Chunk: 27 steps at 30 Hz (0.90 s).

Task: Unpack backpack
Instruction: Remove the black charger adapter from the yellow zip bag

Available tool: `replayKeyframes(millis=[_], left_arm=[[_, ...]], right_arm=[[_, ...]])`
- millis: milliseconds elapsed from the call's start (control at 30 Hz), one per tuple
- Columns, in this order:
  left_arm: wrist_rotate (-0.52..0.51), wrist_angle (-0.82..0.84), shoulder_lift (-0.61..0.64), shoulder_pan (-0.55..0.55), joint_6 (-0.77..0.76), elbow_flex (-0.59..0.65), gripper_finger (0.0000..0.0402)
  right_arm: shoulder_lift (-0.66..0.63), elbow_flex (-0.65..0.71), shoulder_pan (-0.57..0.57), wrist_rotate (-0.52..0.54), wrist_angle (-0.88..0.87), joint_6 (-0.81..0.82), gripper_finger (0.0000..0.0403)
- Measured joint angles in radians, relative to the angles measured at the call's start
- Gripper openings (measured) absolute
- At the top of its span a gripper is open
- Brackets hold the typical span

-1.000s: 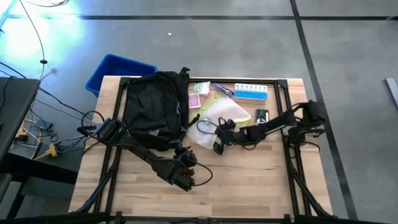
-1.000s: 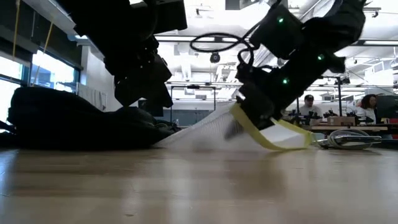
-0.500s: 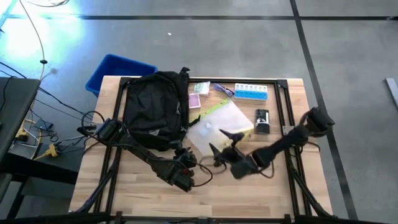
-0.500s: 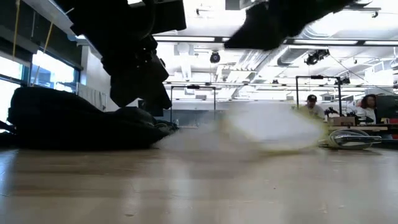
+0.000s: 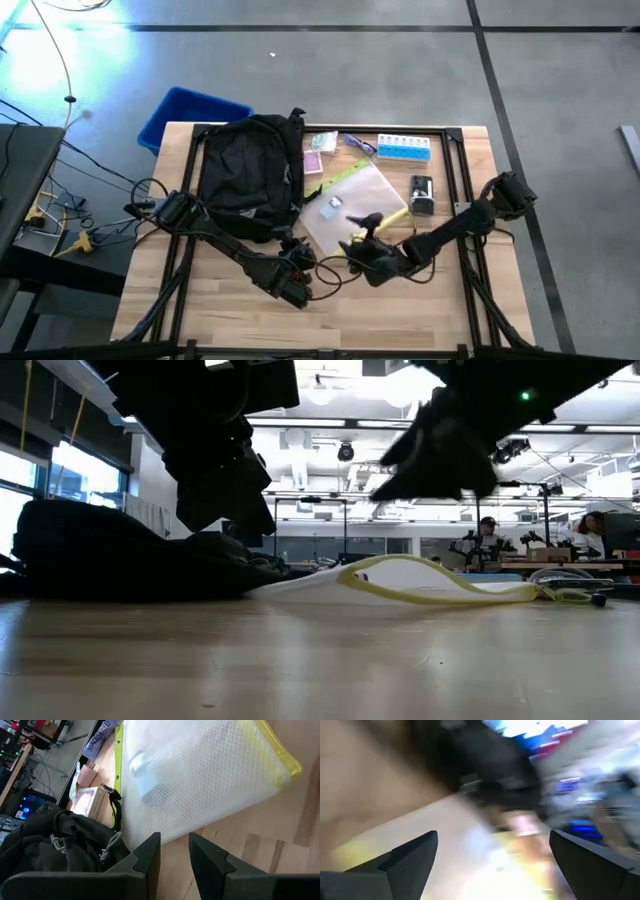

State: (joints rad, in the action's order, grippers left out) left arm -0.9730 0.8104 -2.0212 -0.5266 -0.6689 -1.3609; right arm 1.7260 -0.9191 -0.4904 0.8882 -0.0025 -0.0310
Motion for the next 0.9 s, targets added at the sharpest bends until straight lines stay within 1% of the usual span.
replayKeyframes(millis=[33, 67, 100, 233, 333, 433, 600, 633, 767, 833, 900], left_arm=[[0.0, 0.0, 0.0, 0.0, 0.0, 0.0, 0.0083], [0.0, 0.0, 0.0, 0.0, 0.0, 0.0, 0.0083], [0.0, 0.0, 0.0, 0.0, 0.0, 0.0, 0.0083], [0.0, 0.0, 0.0, 0.0, 0.0, 0.0, 0.0083], [-0.001, 0.0, 0.0, 0.0, 0.0, 0.0, 0.0083], [-0.001, 0.0, 0.0, 0.0, 0.0, 0.0, 0.0083], [-0.001, 0.0, 0.0, 0.0, -0.001, 0.0, 0.0083], [-0.001, 0.0, 0.0, 0.0, -0.001, 0.0, 0.0083], [0.0, -0.001, 0.0, 0.0, -0.001, 0.0, 0.0083], [0.0, -0.001, 0.0, 0.0, -0.001, 0.0, 0.0083], [0.0, -0.002, 0.0, 0.0, -0.001, 0.0, 0.0083]], right_arm=[[0.0, -0.007, 0.005, -0.094, -0.039, 0.014, 0.0371], [0.0, -0.011, 0.008, -0.161, -0.086, 0.03, 0.037], [0.0, -0.017, 0.007, -0.193, -0.136, 0.04, 0.0368], [0.0, -0.051, -0.003, -0.212, -0.29, 0.073, 0.0344], [0.004, -0.048, 0.004, -0.25, -0.315, 0.078, 0.0312], [0.031, -0.048, 0.018, -0.228, -0.307, 0.065, 0.0279], [0.111, -0.048, 0.046, -0.2, -0.255, -0.048, 0.0238], [0.127, -0.048, 0.051, -0.173, -0.238, -0.057, 0.0232], [0.153, -0.048, 0.07, 0.012, -0.19, -0.057, 0.0206], [0.153, -0.048, 0.086, 0.05, -0.181, -0.049, 0.018], [0.154, -0.048, 0.1, 0.06, -0.17, -0.021, 0.0135]])
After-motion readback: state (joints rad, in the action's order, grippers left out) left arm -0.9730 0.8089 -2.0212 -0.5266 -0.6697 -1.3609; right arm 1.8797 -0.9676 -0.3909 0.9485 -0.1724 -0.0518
